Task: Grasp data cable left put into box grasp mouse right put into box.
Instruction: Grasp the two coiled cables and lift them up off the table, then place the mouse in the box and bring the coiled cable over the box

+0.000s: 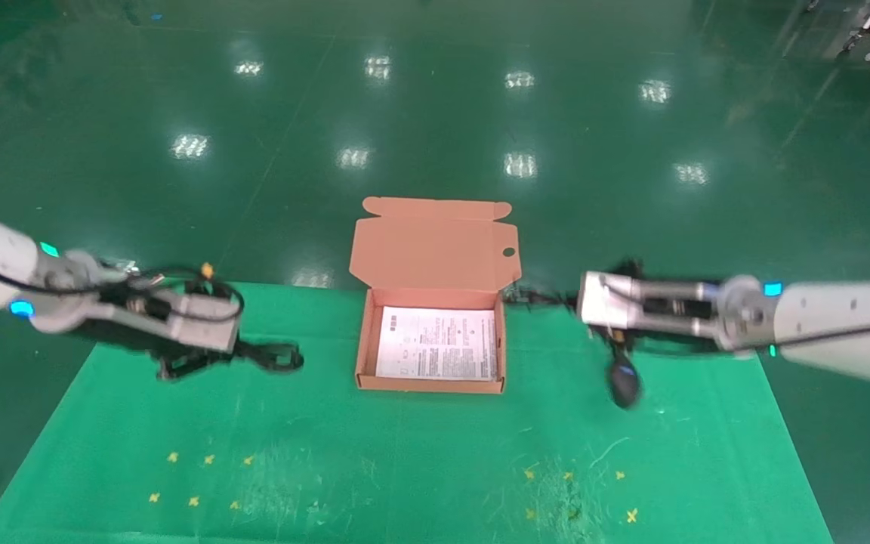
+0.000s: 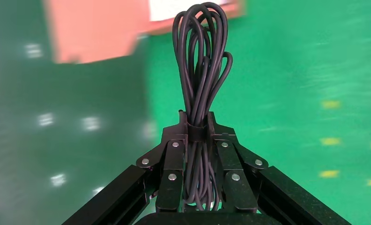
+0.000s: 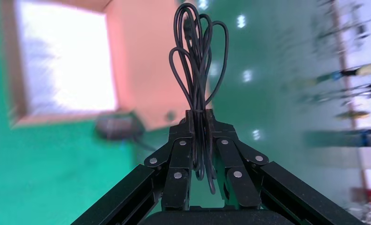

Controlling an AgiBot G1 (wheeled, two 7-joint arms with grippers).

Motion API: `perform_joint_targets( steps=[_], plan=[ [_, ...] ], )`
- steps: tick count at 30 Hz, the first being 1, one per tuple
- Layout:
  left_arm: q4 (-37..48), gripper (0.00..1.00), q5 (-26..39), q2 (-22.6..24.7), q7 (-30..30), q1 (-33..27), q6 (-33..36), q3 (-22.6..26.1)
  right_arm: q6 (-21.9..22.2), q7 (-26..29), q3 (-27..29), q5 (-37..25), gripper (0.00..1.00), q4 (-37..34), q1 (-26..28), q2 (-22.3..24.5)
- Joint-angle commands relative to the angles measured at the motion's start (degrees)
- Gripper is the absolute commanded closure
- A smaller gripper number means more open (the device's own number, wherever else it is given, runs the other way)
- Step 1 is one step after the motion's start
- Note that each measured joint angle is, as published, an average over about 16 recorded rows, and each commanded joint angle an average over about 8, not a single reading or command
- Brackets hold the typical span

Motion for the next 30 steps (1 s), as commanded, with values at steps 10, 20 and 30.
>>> perform_joint_targets(
  steps=[10, 20, 30],
  plan=[
    [-19.74, 1.00, 11.85, -0.71, -16.78, -1.33, -9.40, -0.14, 3.83, -4.43, 2.13, 3.15, 1.00, -4.39, 10.10, -8.05],
    [-20.02, 1.00, 18.71, 2.72, -25.36, -2.68, -12.29, -0.45, 6.76, -13.02, 3.78, 7.21, 1.00, -14.68, 16.70, -15.60],
    [-15.48, 1.00, 16.36, 4.34, -26.93, -4.17, -14.95, -2.74, 7.77, -19.56, 4.40, 11.67, 1.00, -20.48, 20.32, -19.24]
  ],
)
